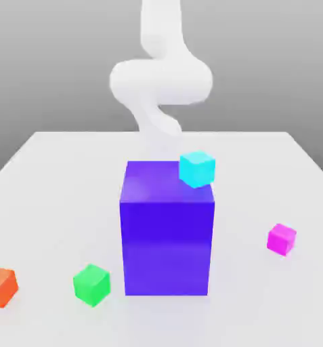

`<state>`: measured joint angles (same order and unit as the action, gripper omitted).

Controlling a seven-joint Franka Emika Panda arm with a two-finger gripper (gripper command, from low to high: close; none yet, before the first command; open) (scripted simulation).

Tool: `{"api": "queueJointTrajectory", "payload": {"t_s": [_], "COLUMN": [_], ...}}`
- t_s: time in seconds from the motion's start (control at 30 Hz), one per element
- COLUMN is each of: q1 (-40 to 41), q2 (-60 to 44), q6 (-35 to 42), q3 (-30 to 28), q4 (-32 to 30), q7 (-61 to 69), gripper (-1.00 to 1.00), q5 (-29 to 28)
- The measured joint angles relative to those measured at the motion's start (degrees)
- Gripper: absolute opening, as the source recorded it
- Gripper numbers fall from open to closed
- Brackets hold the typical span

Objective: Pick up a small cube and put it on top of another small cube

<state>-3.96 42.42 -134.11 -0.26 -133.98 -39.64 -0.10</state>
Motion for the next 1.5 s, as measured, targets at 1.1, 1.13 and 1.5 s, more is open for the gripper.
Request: {"api": "queueJointTrajectory", "payload": {"t_s": [1.1, 1.13, 1.5], "q1": [-42.1, -42.22, -44.89], "q2": [-45.72, -47.67, -59.07], "q6": [-31.34, -32.89, -41.92], "q3": [4.92, 4.57, 1.32], "q4": [-27.72, -27.55, -25.58], "q7": [79.4, 79.3, 78.06], "gripper": [0.0, 0.0, -1.0], "q5": [-1.05, -1.8, -4.01]}}
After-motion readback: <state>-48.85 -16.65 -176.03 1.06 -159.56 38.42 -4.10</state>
